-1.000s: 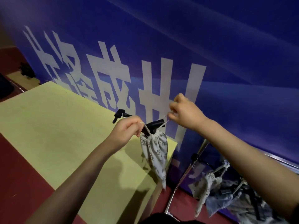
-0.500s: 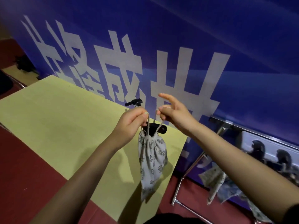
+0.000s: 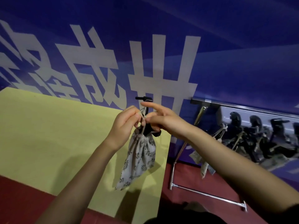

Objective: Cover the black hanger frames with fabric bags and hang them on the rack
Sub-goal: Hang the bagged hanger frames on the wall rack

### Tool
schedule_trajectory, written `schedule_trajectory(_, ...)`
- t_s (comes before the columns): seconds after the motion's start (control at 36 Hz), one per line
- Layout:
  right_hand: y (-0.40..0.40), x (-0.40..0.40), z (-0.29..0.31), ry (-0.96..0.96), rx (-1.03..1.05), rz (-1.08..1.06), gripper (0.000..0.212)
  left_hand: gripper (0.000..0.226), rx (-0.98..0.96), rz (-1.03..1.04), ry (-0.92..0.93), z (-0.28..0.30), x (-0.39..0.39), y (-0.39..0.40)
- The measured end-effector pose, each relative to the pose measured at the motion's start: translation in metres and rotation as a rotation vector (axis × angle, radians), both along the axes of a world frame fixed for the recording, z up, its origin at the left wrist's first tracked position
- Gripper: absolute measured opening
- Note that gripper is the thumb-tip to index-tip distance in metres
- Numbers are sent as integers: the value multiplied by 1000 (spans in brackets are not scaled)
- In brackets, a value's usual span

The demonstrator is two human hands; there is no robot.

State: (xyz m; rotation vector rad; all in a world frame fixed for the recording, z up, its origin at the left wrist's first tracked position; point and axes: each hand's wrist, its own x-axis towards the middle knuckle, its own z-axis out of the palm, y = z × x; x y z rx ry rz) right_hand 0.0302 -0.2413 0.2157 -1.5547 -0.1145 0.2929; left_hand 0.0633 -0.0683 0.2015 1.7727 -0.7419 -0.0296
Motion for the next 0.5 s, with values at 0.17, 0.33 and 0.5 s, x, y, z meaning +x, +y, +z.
schedule_trajectory(0.17,-25,-9,8,-133,-44,-60,30,30,44,41,1,-9,-4,-28)
schedule_trajectory(0.33,-81,-13,21,-241,-49,-71,16,28,65,-28,125,-9,-18,-87)
schedule_trajectory(0.5,-154,-26,10,-216,-5,-70,14,26,156,-101,133,-14,-32,-161)
